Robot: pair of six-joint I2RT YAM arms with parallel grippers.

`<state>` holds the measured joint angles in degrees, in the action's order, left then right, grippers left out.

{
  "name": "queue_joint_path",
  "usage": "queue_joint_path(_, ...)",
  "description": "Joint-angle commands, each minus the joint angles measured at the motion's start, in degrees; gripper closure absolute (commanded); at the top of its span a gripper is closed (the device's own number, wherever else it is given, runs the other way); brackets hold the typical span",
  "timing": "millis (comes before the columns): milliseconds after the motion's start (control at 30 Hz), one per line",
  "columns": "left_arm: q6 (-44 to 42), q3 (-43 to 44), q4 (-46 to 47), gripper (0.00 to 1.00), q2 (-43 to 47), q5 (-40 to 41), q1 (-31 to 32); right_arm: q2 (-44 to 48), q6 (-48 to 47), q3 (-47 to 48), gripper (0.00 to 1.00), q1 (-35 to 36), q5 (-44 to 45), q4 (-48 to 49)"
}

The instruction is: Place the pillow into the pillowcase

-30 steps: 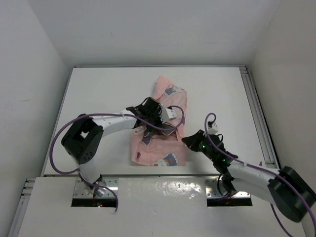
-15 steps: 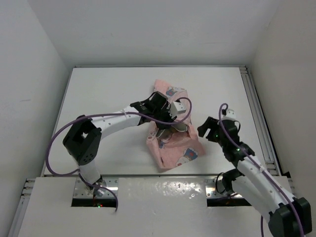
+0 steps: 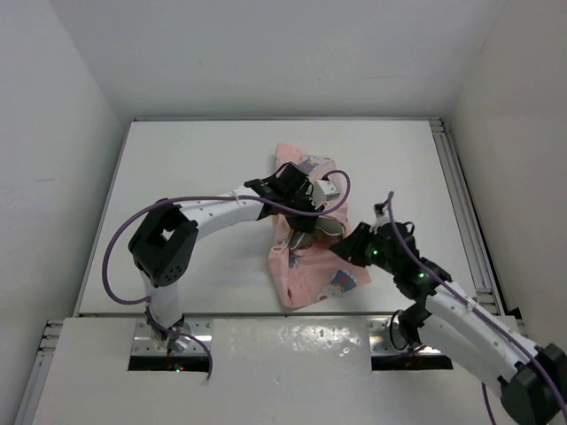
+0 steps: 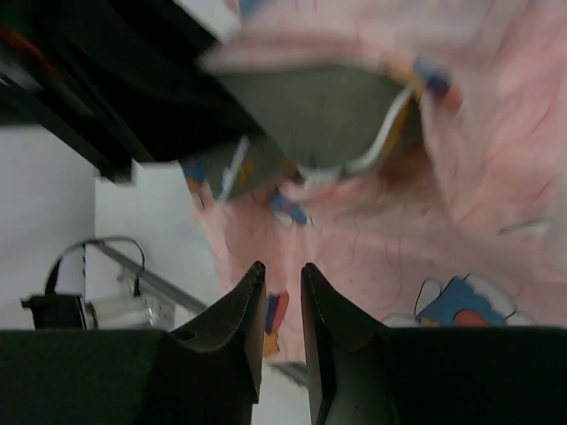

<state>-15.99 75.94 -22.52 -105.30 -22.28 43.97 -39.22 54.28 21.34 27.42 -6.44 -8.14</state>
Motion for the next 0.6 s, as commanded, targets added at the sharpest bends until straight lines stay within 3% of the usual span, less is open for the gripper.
queue_joint_path(0, 0.96, 3.77, 3.10, 1.00, -0.08, -2.85, -0.63, -3.13, 11.71, -4.63, 0.78, 8.58, 2.82, 12.34)
queue_joint_path(200, 0.17, 4.21, 2.49, 1.00, -0.44, -2.32, -0.46, -14.64, 22.26, -6.93, 0.57, 16.43, 14.34, 25.09)
queue_joint_path(267, 0.26, 4.21, 2.22, 1.00, -0.52, -2.15, -0.02, -20.00, 24.90, -4.83, 0.50, 16.18, 16.88, 24.85)
queue_joint_path(567, 0.78, 3.69, 3.10, 1.00, -0.52, -1.01, 0.25, -33.80, 34.92, -1.39, 0.49, 16.09, 18.21, 24.83)
